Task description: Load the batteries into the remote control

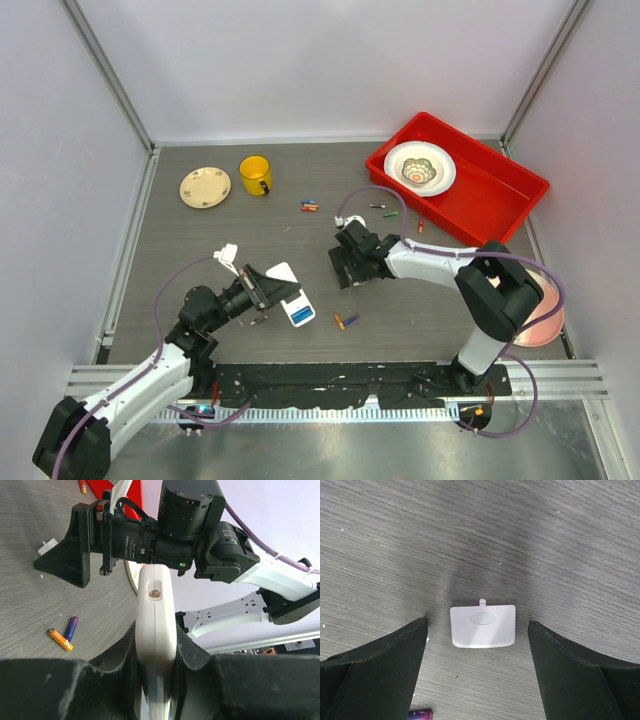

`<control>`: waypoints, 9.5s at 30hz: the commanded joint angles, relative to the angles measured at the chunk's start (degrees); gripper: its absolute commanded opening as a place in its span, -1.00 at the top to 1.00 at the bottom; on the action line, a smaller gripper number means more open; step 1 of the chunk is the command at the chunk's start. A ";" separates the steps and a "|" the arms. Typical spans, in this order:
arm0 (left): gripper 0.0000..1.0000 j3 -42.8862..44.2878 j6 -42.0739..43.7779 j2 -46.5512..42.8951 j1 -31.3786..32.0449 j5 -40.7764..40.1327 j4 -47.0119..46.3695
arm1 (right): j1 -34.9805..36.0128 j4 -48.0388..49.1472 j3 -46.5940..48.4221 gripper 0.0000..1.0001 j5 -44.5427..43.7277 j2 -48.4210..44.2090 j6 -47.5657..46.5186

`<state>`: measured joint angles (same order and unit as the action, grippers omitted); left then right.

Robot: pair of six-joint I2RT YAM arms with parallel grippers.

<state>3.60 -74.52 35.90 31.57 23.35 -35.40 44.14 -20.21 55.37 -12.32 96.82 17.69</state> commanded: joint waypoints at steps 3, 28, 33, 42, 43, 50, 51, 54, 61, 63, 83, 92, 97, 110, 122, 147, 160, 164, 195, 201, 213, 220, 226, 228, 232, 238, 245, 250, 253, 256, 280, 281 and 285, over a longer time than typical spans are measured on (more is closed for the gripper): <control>1.00 0.27 0.78 0.40 -0.20 -0.24 -3.89 | 0.16 1.05 -0.79 -0.68 1.24 0.48 -0.47; 1.00 0.36 0.61 1.80 -0.28 0.11 -5.38 | -0.28 -0.09 -4.31 -0.50 5.29 -2.60 3.40; 1.00 0.27 0.43 1.54 -0.28 0.29 -5.38 | -0.28 -0.27 -5.10 -0.44 5.64 -2.86 3.93; 1.00 0.27 0.43 1.72 -0.28 0.11 -5.38 | -0.28 -0.71 -6.15 -0.35 5.90 -3.04 5.24; 1.00 0.27 0.34 1.72 -0.28 0.11 -5.38 | -0.28 -0.80 -6.16 -0.39 5.99 -3.21 5.42; 1.00 0.27 0.34 2.42 -0.28 0.11 -5.91 | -0.28 -1.68 -6.33 -0.31 5.20 -3.21 5.86; 1.00 0.27 0.25 2.51 -0.28 0.11 -6.00 | -0.28 -1.68 -6.33 -0.25 5.20 -3.21 6.04; 1.00 0.27 0.25 2.42 -0.20 0.11 -5.91 | -0.28 -1.85 -6.68 -0.15 5.20 -3.30 6.65; 1.00 0.45 0.25 2.68 -0.28 0.02 -6.00 | -0.28 -2.12 -7.39 -0.28 4.76 -3.39 7.27; 1.00 0.45 0.34 2.77 -0.20 0.02 -6.00 | -0.28 -2.03 -7.65 -0.16 4.76 -3.30 7.18; 1.00 0.80 0.16 4.27 -0.28 -0.15 -8.02 | -0.19 -2.74 -5.11 -0.28 -1.12 -7.25 8.06; 1.00 1.06 1.22 0.84 -0.28 -2.26 -5.65 | -1.42 2.80 10.61 -0.36 -7.81 0.46 8.06; 1.00 2.20 1.92 0.49 -0.20 -2.08 -4.42 | -3.44 0.70 27.20 -0.55 -7.55 12.32 12.18; 1.00 2.56 3.33 -1.19 -0.28 -2.79 -2.48 | -9.25 0.17 41.74 -0.08 -9.39 26.76 12.81; 1.00 2.21 3.77 1.80 -0.28 -2.61 -4.33 | -10.13 -0.45 42.54 0.70 -6.68 30.10 8.85; 1.00 2.38 3.42 1.10 -0.37 -1.82 -4.24 | -6.88 6.49 26.11 0.91 9.94 22.81 -1.08; 1.00 1.85 3.15 0.40 -0.37 -1.64 -3.80 | -4.59 8.16 15.82 0.93 10.83 14.37 -2.14; 1.00 1.77 2.72 0.58 -0.28 -1.73 -4.41 | -4.68 11.93 15.38 0.43 9.33 11.48 0.66; 1.00 0.89 2.27 -0.21 -0.28 -1.82 -3.89 | -3.62 -3.00 17.22 -0.61 5.81 10.93 -13.30; 1.00 0.97 2.45 -0.39 -0.28 -1.73 -3.54 | -3.62 -3.26 18.72 -0.61 4.41 13.22 -12.51; 1.00 1.06 2.45 -0.57 -0.28 -1.73 -3.36 | -5.03 -3.09 19.95 -0.55 4.49 15.51 -9.35; 1.00 1.06 2.54 -0.13 -0.28 -1.73 -3.54 | -6.34 -2.38 19.60 -0.47 3.88 15.42 -6.98; 1.00 0.89 2.54 -0.22 -0.28 -1.82 -3.45 | -6.96 -1.51 19.07 -0.45 5.54 15.16 -6.53; 1.00 0.89 2.45 -0.30 -0.37 -1.91 -3.45 | -6.87 -1.15 18.89 -0.46 6.95 15.07 -6.97; 1.00 0.89 2.54 -0.39 -0.37 -1.82 -3.36 | -6.87 -2.29 18.98 -0.46 7.92 14.89 -9.51; 1.00 0.97 2.54 0.13 -0.37 -2.00 -3.71 | -6.87 -4.58 18.81 -0.38 8.00 14.72 -14.09; 1.00 1.06 2.36 0.75 -0.37 -1.29 -4.51 | -6.87 -5.98 19.60 -0.30 9.68 16.03 -15.41; 1.00 1.06 2.54 -0.22 -0.28 -1.56 -3.36 | -6.87 -5.63 19.07 -0.28 10.12 15.95 -13.83; 1.00 1.06 2.63 -0.13 -0.28 -1.65 -3.19 | -6.87 -4.93 17.93 -0.34 10.56 14.99 -12.69; 1.00 1.15 2.54 0.48 -0.37 -1.47 -3.80 | -6.87 -4.75 17.23 -0.36 10.91 14.37 -12.42; 1.00 1.33 2.19 2.51 -0.37 -1.38 -5.38 | -6.26 -3.70 15.64 0.20 8.80 13.84 4.01; 1.00 1.33 2.10 2.60 -0.28 -1.38 -5.38 | -5.91 -3.87 15.64 0.09 8.54 13.93 4.02; 1.00 1.33 2.10 2.42 -0.28 -1.29 -5.30 | -5.47 -5.19 16.34 -0.18 6.79 14.28 3.66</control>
<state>3.62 -71.99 38.63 31.46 21.23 -36.64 37.28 -21.26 72.84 -5.58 110.76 18.15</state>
